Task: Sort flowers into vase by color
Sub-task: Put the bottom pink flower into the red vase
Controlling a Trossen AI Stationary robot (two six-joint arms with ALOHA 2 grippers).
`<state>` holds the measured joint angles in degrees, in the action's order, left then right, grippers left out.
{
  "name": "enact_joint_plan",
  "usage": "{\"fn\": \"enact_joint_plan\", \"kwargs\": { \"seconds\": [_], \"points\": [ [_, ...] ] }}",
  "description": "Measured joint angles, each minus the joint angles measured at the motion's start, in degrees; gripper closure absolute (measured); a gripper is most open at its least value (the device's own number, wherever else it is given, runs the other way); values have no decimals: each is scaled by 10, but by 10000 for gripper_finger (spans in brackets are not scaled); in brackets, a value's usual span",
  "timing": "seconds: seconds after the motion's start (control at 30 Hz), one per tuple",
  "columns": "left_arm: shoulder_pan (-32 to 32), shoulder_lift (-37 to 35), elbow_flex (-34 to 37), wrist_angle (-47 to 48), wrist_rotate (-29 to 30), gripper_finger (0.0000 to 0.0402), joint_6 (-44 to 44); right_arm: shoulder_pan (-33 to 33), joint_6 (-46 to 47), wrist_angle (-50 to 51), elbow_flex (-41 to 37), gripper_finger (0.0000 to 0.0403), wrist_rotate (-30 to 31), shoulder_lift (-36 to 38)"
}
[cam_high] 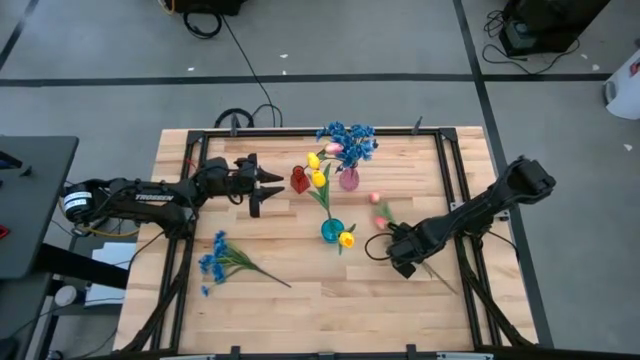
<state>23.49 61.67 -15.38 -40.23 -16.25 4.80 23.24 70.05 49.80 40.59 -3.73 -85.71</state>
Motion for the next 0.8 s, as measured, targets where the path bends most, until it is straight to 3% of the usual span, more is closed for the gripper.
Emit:
{"fn": "enact_joint_plan", "kwargs": {
  "seconds": [0.37,0.8],
  "points": [
    [0,0,0,1,-5,245,0,0,60,47,0,394,32,56],
    [0,0,0,11,-5,245,15,0,40,47,1,394,168,195]
  ]
}}
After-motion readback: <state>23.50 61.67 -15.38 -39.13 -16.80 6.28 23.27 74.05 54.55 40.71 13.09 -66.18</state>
